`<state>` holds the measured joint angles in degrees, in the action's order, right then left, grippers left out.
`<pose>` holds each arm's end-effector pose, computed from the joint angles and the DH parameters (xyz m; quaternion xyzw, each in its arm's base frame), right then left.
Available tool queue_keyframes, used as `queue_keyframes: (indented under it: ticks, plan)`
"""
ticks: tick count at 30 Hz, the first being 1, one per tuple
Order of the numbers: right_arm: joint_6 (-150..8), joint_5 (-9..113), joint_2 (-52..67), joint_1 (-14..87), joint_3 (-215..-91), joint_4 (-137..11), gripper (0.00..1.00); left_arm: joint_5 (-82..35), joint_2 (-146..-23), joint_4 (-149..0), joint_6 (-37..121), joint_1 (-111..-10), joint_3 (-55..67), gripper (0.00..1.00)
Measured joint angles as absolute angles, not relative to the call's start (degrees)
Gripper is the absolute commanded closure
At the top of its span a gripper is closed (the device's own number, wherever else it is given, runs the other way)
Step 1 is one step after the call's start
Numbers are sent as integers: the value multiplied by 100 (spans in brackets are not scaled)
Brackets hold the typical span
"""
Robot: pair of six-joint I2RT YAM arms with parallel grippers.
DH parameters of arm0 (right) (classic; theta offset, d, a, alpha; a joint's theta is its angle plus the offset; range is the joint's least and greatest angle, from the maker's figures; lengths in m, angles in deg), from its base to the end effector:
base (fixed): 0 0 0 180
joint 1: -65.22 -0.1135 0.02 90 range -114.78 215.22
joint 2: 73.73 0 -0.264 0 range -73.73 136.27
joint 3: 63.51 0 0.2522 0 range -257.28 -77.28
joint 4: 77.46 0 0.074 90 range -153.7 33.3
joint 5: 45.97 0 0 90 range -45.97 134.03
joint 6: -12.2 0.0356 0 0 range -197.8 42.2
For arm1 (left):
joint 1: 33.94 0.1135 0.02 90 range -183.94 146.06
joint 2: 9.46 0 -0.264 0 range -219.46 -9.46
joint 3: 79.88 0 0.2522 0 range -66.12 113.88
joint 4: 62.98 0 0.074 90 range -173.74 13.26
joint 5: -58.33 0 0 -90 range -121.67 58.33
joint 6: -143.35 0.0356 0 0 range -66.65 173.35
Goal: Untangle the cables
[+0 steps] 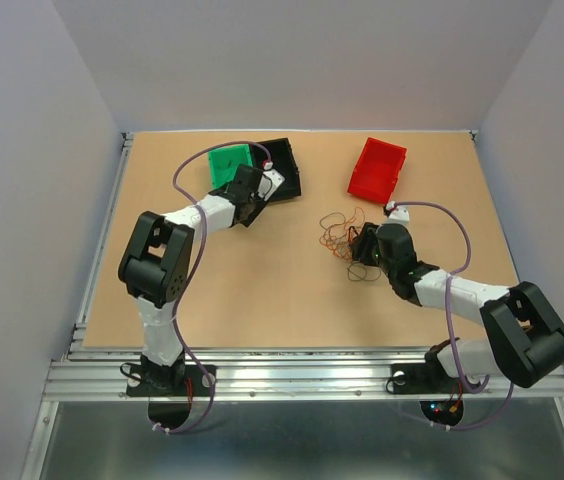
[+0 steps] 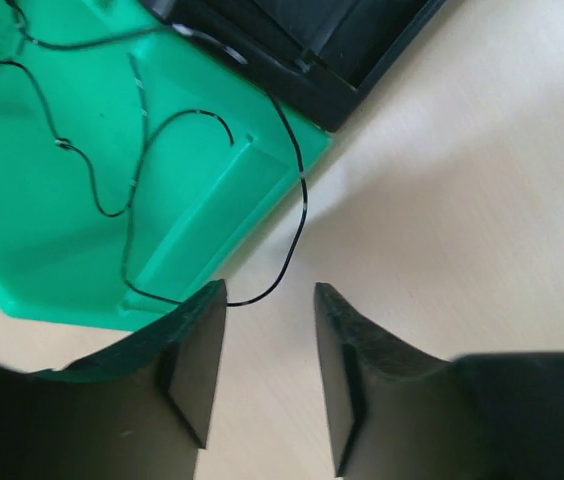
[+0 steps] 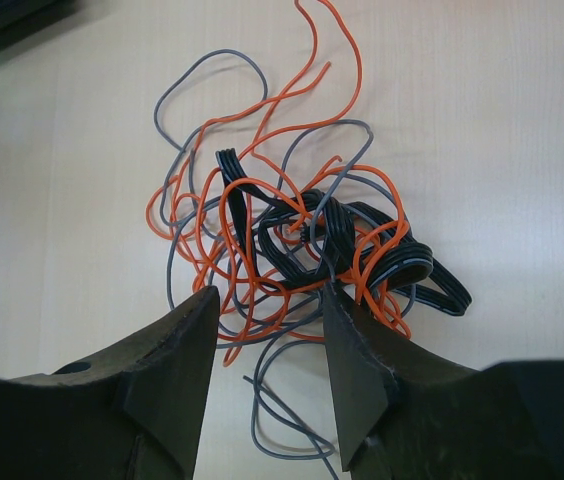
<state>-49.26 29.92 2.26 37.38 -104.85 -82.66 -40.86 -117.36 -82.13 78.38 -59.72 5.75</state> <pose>0.2322 0.1128 0.1729 0.0672 0.8567 0.1429 0.4911 0.3774 -0.1760 0.1969 0.3600 0.8348 0.0703 0.4105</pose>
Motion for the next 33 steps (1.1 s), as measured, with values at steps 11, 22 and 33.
queue_keyframes:
  ticks: [11,22,33]
  plan:
    - [-4926,2995,-32,3738,-10483,-8375,49,-4401,-11996,-7997,7832,-5964,575,100]
    - [-4926,3005,-41,3738,-10483,-8384,49,-4208,-11569,-7699,7793,-5885,494,80]
    - [-4926,3010,-39,3738,-10483,-8386,48,-3771,-11375,-7688,7631,-6068,376,40]
